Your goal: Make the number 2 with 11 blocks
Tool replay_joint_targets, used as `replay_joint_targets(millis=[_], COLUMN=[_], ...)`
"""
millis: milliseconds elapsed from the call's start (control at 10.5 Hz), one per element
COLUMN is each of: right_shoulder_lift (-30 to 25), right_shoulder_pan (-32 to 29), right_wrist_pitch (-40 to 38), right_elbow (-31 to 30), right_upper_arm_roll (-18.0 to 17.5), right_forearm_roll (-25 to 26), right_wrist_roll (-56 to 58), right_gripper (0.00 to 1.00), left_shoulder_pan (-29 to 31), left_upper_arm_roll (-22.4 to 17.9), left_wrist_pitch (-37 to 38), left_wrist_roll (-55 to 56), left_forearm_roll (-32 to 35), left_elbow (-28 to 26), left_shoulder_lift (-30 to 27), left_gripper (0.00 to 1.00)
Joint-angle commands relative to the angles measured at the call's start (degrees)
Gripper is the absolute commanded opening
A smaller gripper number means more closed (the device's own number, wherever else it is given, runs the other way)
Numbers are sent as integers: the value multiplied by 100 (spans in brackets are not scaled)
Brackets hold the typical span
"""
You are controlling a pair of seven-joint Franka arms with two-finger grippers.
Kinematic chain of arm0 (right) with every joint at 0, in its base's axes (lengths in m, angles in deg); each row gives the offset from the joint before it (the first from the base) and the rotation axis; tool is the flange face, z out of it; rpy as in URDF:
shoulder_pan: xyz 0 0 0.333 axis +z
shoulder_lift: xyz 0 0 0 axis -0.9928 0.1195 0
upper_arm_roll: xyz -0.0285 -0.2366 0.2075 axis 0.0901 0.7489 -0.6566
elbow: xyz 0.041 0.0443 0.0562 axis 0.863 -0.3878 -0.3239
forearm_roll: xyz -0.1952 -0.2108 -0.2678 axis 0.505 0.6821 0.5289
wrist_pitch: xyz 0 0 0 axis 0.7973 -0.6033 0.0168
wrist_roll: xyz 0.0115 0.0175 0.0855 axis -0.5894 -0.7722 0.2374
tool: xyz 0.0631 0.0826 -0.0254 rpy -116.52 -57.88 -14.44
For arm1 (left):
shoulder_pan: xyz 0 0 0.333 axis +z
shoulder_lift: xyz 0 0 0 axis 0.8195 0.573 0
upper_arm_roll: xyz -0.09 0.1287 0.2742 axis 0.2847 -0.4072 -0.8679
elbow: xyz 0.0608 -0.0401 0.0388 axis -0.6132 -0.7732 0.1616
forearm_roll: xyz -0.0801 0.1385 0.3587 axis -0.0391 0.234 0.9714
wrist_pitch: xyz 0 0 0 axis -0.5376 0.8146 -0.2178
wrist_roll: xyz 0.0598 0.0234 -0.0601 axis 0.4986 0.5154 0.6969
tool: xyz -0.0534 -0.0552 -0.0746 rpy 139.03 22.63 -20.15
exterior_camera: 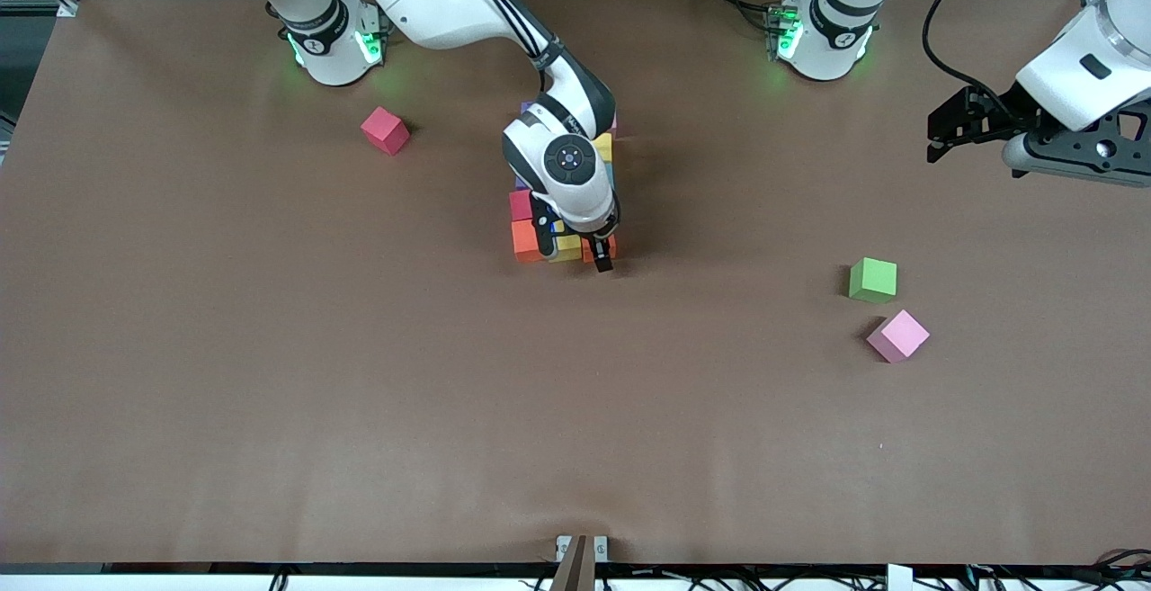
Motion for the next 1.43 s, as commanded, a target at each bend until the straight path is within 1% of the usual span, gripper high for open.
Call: replay_joint_targets(millis=[0,96,287,478,1052,1338], right_shoulder_lift=[-102,-111,-111,-111,-208,-208], right_shoulder_pan=[-60,-60,-43,-25,-60,-95], right_wrist_pitch=[-25,-34,-217,-420,-604,-806], right_elbow=[-54,-54,16,78,121,244], right_upper_arm_roll=[-53,-62,-62,-62,-62,-53], right_forearm_roll=[119,119,119,127,206,207], right_wrist_roll=[-143,-143,-143,-143,-108,-99], right_gripper=[100,100,100,100,100,100], left_shoulder_pan=[-5,100,879,909,918,945], left_upper_arm_roll=[-58,55,878,952,961,961], left_wrist_pitch=[59,58,67,76,32,-12], left_wrist_roll=[-26,-35,-35,61,61,53], left_forearm_roll=[-101,-109,-83,-57,-101,-110], left_elbow=[4,4,4,-5,-5,-5], left_shoulder_lift=[-66,-84,-110,-110,-49,-49], left_gripper=[100,100,100,100,100,100])
